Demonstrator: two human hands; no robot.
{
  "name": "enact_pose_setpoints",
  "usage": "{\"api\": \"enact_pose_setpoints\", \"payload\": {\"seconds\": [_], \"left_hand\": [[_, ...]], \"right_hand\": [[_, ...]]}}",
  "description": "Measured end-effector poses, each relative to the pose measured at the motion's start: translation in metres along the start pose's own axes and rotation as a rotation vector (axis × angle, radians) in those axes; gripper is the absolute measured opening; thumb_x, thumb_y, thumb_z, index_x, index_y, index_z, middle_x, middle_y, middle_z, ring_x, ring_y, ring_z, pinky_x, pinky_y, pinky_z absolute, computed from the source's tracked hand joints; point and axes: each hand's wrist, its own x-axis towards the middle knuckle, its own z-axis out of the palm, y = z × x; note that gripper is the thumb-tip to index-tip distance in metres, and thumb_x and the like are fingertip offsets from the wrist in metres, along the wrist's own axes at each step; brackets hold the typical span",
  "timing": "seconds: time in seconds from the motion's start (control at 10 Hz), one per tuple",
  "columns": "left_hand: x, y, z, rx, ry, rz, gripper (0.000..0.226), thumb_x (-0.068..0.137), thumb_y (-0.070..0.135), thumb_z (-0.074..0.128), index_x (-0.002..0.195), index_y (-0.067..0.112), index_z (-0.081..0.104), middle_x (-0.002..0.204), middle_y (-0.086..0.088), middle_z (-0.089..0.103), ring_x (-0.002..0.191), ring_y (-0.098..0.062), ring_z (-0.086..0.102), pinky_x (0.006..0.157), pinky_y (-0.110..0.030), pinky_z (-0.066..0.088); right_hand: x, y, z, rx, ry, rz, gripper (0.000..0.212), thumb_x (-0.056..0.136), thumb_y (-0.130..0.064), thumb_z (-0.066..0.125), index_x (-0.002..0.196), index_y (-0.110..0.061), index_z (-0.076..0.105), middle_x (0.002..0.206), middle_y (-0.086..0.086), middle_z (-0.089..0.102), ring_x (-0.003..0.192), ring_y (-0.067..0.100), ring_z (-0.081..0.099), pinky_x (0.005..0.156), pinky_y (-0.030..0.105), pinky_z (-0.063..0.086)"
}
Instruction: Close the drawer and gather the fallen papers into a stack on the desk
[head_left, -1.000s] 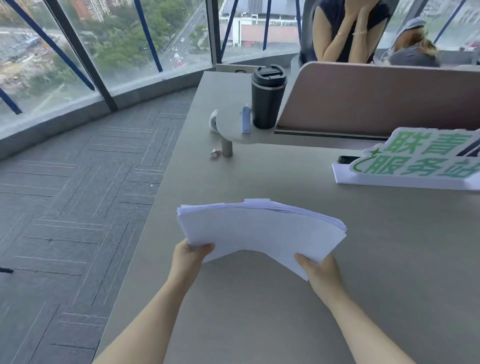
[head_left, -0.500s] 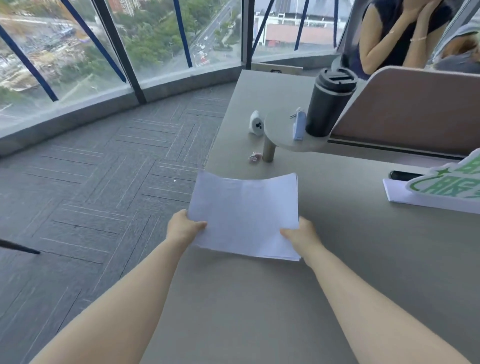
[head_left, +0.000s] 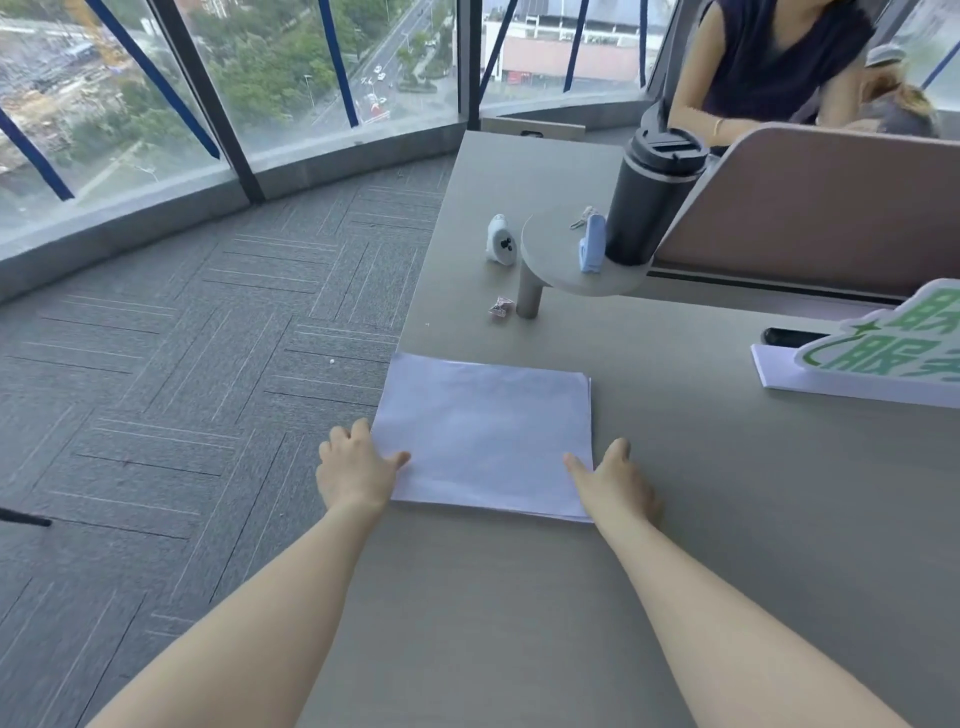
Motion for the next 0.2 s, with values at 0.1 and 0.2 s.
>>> {"api": "enact_pose_setpoints", "payload": {"seconds": [0.1,0.2], "left_hand": [[-0.013,0.006,-0.01,-0.106,0.059,0.08,0.058,0.085,0.042,0.063,0.135,0.015,0.048,0.128,-0.013,0.05,0.119,-0.032,0.044,0.09,-0.046,0.044],[-0.046,0.012,-0.011,-0.247,0.04,0.181,0.043,0.088,0.034,0.061,0.127,0.018,0.055,0.119,-0.007,0.055,0.114,-0.026,0.05,0.086,-0.04,0.047]], "right_hand": [[-0.01,0.011,-0.018,0.179,-0.031,-0.035,0.034,0.088,-0.048,0.043,0.097,-0.015,0.042,0.094,0.004,0.064,0.078,0.03,0.06,0.063,0.033,0.041],[-0.037,0.031,-0.041,0.421,-0.118,-0.078,0.017,0.087,-0.034,0.05,0.088,-0.017,0.054,0.08,-0.001,0.063,0.072,0.024,0.06,0.062,0.033,0.046]]}}
